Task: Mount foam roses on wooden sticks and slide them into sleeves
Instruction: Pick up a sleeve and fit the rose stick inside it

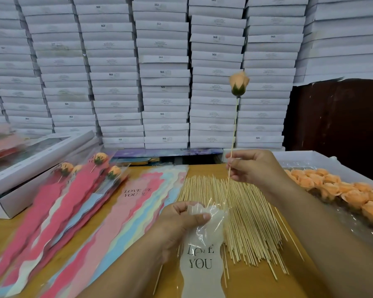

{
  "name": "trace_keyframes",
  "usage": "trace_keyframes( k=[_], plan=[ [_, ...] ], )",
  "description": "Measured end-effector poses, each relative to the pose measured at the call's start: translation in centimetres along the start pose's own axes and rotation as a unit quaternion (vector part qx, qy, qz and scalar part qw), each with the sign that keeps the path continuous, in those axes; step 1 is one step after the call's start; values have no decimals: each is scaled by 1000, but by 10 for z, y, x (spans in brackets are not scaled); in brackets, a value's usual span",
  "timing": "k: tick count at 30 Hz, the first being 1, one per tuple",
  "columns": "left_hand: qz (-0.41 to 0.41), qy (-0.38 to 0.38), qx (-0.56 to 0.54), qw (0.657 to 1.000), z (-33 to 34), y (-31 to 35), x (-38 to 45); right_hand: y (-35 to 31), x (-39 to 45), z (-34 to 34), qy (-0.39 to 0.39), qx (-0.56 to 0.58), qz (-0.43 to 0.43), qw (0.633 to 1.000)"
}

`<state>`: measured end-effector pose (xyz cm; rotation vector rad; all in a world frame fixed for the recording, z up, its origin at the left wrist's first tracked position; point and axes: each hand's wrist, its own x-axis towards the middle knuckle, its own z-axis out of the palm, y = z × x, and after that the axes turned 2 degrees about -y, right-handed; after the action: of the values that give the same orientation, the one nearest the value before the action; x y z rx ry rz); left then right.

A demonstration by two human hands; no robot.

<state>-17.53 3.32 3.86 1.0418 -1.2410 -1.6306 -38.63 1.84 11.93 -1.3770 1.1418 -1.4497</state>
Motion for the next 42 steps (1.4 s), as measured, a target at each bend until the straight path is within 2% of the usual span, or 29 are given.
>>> trace_keyframes(
  k=[7,16,20,24,31,42],
  plan=[
    [-2,4,2,1000,4,-2,2,19,-7,12,-37,-8,47,998],
    [-5,-2,4,1000,6,-6,4,37,-9,18,-71,-37,60,995],
    [-8,-7,6,1000,6,-9,3,37,-6,20,-30,-33,49,998],
    [-15,-10,12,1000,7,-9,1,27,2,15,4,-8,-3,1000],
    [-21,-4,12,1000,6,-7,-3,23,-1,14,-25,-49,-11,998],
    [-5,-4,-15,1000,1,2,-2,42,-32,19,-139,-105,-11,985]
  ],
)
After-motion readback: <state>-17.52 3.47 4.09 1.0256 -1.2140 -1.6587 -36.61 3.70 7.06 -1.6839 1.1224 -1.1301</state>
